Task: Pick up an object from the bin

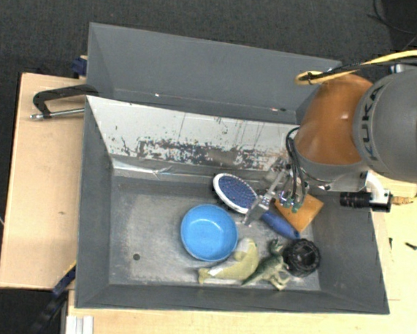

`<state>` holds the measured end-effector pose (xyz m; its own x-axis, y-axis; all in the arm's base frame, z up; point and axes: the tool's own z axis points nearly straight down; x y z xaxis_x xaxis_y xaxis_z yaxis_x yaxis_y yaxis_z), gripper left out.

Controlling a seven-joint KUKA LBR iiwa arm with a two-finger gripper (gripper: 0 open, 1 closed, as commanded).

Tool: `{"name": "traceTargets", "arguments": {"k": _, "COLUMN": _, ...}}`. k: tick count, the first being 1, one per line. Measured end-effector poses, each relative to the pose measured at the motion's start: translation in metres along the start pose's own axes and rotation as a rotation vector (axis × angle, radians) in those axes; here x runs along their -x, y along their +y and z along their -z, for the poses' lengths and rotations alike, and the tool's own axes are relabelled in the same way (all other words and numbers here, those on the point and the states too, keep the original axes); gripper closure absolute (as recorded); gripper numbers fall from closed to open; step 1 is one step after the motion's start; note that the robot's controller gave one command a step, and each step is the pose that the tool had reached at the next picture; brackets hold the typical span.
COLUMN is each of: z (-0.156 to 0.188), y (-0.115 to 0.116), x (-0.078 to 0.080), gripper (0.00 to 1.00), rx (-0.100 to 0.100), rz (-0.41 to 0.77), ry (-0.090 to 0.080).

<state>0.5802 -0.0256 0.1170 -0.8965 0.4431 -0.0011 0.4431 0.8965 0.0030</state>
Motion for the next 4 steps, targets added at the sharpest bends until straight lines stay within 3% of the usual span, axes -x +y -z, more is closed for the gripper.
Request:
{"name": "traceTargets", "arguments": {"k": 1, "z": -0.043, "y": 0.068, "x": -0.078, "gripper": 0.00, "rx": 0.000, "rz": 0.393, "ry": -0.008}}
{"name": "traceTargets", "arguments": {"k": 2, "z": -0.041, "y": 0.069, "x": -0.076, "gripper": 0.00, "rx": -0.001, "rz": 0.392, "ry": -0.005}}
{"name": "traceTargets", "arguments": {"k": 3, "z": -0.041, "y": 0.070, "x": -0.076, "gripper": 1.00, "rx": 0.002, "rz": 0.393, "ry": -0.007}}
{"name": "traceTargets", "arguments": {"k": 4, "z": 0.014, "y": 0.072, "x": -0.075, "gripper": 1.00, "rx": 0.002, "rz": 0.394, "ry": -0.006}}
